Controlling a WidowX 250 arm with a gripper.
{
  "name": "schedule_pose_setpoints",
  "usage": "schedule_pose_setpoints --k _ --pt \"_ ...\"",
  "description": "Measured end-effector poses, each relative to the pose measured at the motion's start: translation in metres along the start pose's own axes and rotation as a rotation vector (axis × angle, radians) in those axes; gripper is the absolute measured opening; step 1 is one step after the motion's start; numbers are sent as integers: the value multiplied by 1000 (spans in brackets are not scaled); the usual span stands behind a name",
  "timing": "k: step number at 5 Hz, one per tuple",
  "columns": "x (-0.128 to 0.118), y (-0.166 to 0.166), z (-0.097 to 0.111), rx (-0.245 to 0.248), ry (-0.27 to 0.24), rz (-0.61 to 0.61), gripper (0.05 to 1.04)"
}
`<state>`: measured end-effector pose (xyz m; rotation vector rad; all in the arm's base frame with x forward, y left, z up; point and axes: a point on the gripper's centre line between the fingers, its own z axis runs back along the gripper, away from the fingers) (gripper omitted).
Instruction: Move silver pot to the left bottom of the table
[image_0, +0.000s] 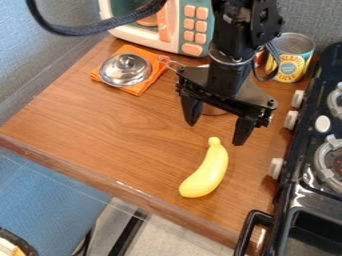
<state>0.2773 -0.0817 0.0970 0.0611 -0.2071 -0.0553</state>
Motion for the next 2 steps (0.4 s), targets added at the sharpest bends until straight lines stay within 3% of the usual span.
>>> schedule_pose_setpoints --k 1,2 --pt "-2 0 -7 7 25 -3 1000" --pt "24 -5 -20 24 23 -23 1000"
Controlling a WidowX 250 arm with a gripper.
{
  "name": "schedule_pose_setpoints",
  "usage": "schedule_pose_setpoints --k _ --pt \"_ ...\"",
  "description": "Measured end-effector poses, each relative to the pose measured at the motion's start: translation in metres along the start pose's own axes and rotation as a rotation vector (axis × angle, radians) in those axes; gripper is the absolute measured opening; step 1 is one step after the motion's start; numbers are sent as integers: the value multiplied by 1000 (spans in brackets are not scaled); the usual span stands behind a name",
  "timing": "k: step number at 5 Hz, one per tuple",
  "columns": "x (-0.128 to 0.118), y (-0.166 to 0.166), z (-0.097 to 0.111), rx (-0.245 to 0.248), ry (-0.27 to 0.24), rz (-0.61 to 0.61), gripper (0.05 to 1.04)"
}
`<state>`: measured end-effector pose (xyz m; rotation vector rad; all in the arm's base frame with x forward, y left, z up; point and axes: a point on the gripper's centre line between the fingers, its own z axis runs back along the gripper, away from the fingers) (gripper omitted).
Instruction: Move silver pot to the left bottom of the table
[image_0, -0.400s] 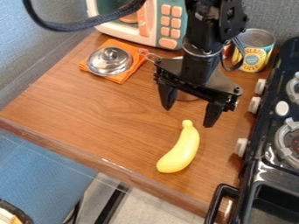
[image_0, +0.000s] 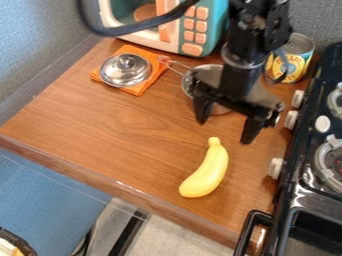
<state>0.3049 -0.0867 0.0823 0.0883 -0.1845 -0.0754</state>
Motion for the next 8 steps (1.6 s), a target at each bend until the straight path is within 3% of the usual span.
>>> schedule_pose_setpoints --k 2,3,5,7,8 --pt "80 1 -31 -15 -14 52 1000" --pt "106 5 -51 -20 6 90 1000" --pt "101 20 -74 -2 65 130 941" --pt "99 29 -79 -15 83 169 338" --pt "98 27 -78 -26 89 178 140"
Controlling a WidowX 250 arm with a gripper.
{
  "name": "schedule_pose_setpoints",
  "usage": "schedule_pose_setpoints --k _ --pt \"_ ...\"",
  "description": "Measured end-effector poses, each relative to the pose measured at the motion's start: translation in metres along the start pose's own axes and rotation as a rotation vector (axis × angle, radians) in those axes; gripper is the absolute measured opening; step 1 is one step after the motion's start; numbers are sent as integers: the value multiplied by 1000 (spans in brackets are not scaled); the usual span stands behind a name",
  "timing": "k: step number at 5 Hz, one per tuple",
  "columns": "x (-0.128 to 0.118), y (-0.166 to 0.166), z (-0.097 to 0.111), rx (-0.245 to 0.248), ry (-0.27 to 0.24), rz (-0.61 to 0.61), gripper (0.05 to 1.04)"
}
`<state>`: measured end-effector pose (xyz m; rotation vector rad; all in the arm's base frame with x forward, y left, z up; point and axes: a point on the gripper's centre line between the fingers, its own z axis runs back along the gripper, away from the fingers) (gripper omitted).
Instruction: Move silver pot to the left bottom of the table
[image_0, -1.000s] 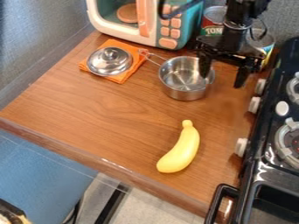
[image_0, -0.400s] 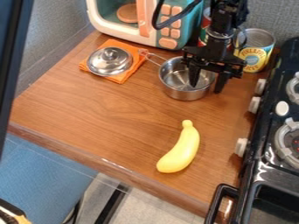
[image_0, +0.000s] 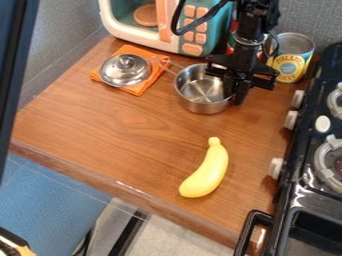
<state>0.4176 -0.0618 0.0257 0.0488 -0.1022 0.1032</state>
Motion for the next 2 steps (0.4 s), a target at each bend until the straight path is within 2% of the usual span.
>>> schedule_pose_setpoints --k 1,2 --pt "-1 -2 1 -17 7 -8 85" --pt "-1 -9 14 -59 -5 -11 84"
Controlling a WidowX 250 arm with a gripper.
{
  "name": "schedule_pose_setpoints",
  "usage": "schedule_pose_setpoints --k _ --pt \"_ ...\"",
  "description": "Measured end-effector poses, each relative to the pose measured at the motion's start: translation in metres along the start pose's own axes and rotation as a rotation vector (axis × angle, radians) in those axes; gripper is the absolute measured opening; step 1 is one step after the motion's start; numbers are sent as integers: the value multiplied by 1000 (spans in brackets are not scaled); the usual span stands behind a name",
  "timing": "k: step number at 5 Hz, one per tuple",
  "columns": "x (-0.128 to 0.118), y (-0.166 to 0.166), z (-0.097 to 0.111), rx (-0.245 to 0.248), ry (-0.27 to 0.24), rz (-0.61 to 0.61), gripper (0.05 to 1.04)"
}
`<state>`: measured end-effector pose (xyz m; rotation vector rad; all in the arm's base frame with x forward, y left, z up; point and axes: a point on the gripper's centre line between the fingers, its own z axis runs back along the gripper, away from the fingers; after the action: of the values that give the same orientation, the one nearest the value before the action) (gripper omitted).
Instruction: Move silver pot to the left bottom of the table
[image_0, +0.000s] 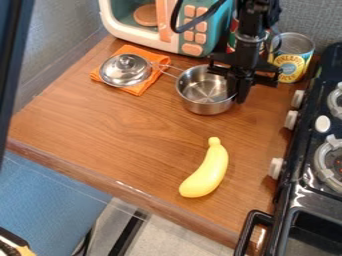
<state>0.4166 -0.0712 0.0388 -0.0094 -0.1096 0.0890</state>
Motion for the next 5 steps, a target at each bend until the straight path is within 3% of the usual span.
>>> schedule_pose_setpoints --k 1,2,3,4,5 --pt "-4 -9 48 -42 -75 -27 83" --pt "-28 8 74 -40 -88 -14 83" --pt "-61 51 83 -8 -79 46 83" --pt "-94 83 73 15 -38 78 83" --pt "-112 113 64 28 -27 97 79"
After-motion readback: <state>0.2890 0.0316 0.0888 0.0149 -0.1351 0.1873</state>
